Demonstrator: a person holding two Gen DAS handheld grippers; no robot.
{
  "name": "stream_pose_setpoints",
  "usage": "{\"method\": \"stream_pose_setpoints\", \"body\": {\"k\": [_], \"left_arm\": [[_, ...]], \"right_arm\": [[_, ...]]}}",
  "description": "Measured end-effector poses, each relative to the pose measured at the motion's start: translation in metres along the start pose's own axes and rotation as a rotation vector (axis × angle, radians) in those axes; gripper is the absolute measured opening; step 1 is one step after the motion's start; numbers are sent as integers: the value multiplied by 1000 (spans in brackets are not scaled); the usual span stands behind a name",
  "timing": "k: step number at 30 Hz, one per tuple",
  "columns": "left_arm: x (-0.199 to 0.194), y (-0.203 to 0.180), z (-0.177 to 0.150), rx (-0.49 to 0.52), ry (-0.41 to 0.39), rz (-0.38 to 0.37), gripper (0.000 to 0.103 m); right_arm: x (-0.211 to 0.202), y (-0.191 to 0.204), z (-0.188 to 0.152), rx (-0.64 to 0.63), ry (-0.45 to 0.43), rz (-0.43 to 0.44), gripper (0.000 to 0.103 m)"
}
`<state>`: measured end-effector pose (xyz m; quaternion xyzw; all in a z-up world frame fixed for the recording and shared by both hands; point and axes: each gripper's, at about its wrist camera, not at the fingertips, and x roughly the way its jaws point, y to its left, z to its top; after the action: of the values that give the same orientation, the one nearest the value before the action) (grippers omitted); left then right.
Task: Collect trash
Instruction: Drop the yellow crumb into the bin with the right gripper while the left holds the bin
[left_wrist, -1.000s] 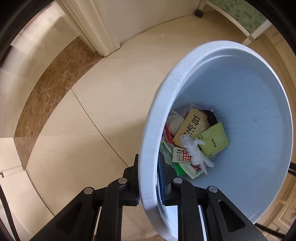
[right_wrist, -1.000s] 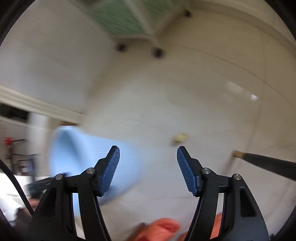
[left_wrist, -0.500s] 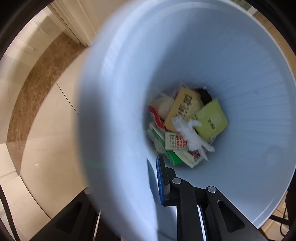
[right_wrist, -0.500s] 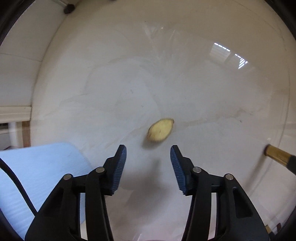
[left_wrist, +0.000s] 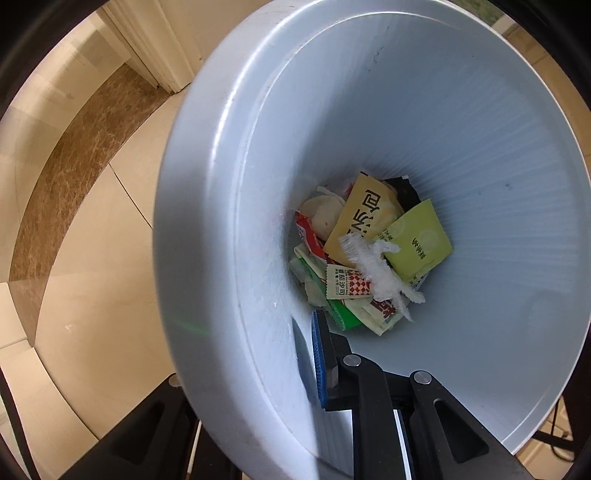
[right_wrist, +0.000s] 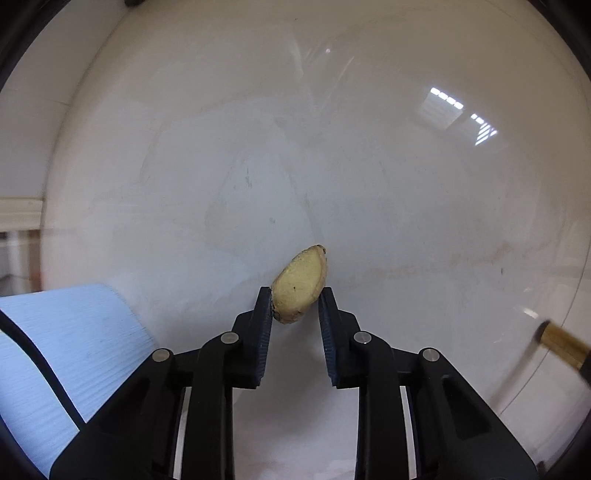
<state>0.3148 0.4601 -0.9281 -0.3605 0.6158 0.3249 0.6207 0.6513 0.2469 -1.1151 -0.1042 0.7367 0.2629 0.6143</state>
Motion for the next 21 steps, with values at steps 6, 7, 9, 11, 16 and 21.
{"method": "stream_pose_setpoints", "body": {"k": [6, 7, 9, 11, 16, 21], "left_arm": [[-16, 12, 5, -31, -3, -32, 11], [-18, 14, 4, -39, -6, -38, 11], [-22, 16, 3, -42, -11, -44, 11], [-27, 18, 1, -50, -21, -51, 11], [-27, 19, -9, -59, 7, -84, 12], [-37, 27, -7, -68, 20, -130, 31]], "right_arm": [[-149, 53, -23, -93, -263, 189, 24], [-175, 72, -32, -141, -304, 219, 24], [-219, 110, -51, -258, -337, 316, 24], [-245, 147, -69, -373, -328, 372, 24], [-250, 205, -103, -563, -153, 375, 26], [-265, 217, -110, -536, -115, 308, 47]]}}
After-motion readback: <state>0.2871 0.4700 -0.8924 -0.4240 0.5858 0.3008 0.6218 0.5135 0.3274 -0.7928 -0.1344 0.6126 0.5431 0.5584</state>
